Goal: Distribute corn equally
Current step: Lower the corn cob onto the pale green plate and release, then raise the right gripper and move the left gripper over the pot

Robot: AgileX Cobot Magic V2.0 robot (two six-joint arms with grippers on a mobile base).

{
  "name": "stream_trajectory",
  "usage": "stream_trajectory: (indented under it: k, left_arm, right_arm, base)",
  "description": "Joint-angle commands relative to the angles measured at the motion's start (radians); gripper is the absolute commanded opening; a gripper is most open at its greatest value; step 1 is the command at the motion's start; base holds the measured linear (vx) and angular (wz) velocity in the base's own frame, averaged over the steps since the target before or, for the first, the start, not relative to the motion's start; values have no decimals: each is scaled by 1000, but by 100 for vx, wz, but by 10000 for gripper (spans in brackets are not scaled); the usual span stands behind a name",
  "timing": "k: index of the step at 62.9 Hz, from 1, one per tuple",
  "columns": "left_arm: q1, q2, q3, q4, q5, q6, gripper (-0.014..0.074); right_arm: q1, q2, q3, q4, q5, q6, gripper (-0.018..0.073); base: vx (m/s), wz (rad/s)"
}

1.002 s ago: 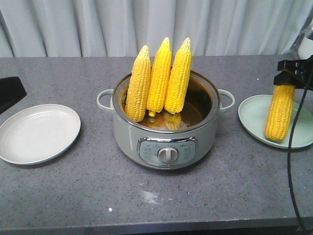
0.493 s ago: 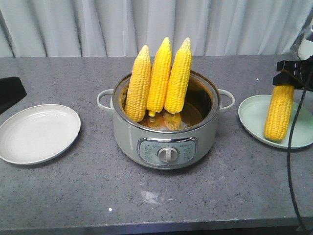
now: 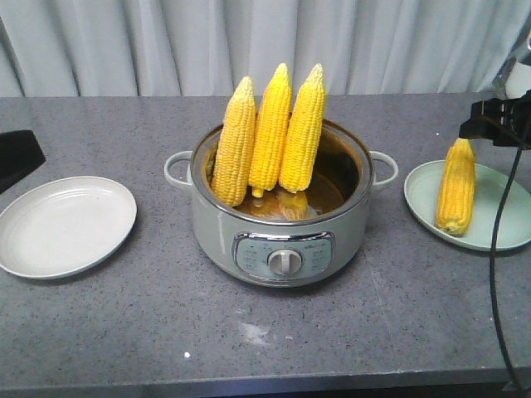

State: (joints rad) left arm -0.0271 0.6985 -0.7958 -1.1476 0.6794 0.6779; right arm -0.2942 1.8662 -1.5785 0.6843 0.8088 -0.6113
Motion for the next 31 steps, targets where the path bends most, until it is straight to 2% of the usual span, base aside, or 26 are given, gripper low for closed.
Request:
stream_trajectory:
  k: [1, 10, 17, 31]
  left_arm:
    - [0, 11, -34, -66, -28, 4, 559]
    - [0, 53, -41, -122, -22, 12, 559]
    - [0, 123, -99, -123, -7, 50, 559]
    - [0, 362, -434, -110, 40, 113, 557]
  right_arm:
    - [-5, -59, -69, 26, -18, -7, 463]
    - [-5, -97, -155, 46, 74, 2, 463]
    - [-5, -156, -199, 69, 151, 20, 463]
    - [-5, -284, -207, 100, 243, 20, 462]
  base:
    - [0, 0]
    - [0, 0]
    - [0, 0]
    - [0, 0]
